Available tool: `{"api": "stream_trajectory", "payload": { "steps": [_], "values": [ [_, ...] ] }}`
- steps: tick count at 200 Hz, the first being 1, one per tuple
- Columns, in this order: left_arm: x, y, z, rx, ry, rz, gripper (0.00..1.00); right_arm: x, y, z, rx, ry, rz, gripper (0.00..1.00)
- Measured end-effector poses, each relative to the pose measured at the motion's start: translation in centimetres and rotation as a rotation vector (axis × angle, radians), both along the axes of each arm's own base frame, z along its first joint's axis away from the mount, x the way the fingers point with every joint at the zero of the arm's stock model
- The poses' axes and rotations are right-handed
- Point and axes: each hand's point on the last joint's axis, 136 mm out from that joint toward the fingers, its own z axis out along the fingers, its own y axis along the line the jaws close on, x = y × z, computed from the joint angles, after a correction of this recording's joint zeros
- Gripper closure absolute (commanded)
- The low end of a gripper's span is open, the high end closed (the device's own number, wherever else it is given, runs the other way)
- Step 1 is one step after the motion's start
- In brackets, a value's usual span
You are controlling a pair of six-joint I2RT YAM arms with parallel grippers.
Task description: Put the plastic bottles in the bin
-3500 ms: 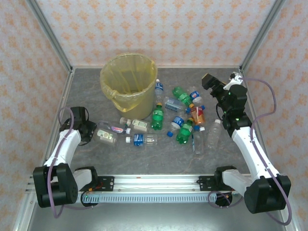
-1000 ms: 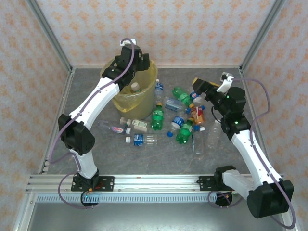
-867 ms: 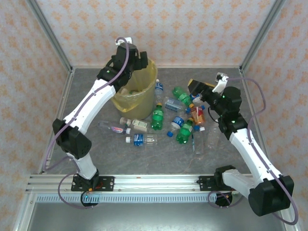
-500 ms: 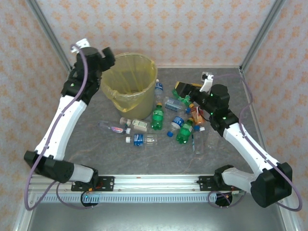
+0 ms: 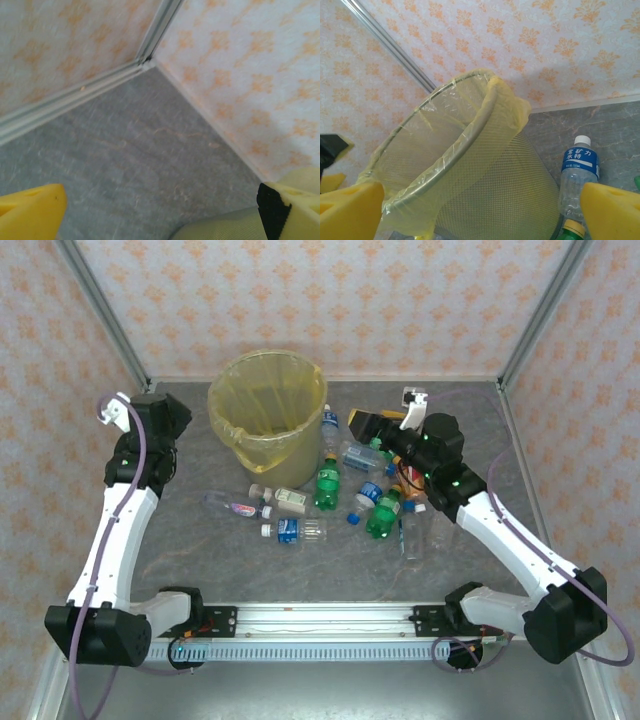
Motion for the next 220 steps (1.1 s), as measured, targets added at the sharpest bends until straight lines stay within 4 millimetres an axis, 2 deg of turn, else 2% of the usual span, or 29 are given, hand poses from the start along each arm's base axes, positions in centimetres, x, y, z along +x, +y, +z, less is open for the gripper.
{"api": "stream_trajectory", "payload": {
  "steps": [49,87,145,171,220],
  "values": [
    [-2.4,0.4,-9.8,-0.209,0.15,0.069,0.01,0.4,-0.5,-0.2,0.02,0.018,-0.051,0.0],
    [-3.4,-1.2,-14.8,-0.376,0.224,0.055,0.01,0.7,-1.1,-0.7,0.034,0.04,-0.093,0.0],
    [-3.2,-4.8,-19.8,-0.604,0.287,-0.004,0.09,0.4,-1.3,-0.7,0.026,0.044,-0.097,0.0],
    [-3.8,-6.1,-22.2,-0.689,0.337,-0.009,0.13,0.2,-1.5,-0.4,0.022,0.037,-0.096,0.0],
    [-3.6,-6.9,-22.9,-0.742,0.343,-0.023,0.15,-0.1,-1.7,-0.2,0.016,0.03,-0.099,0.0]
  ]
}}
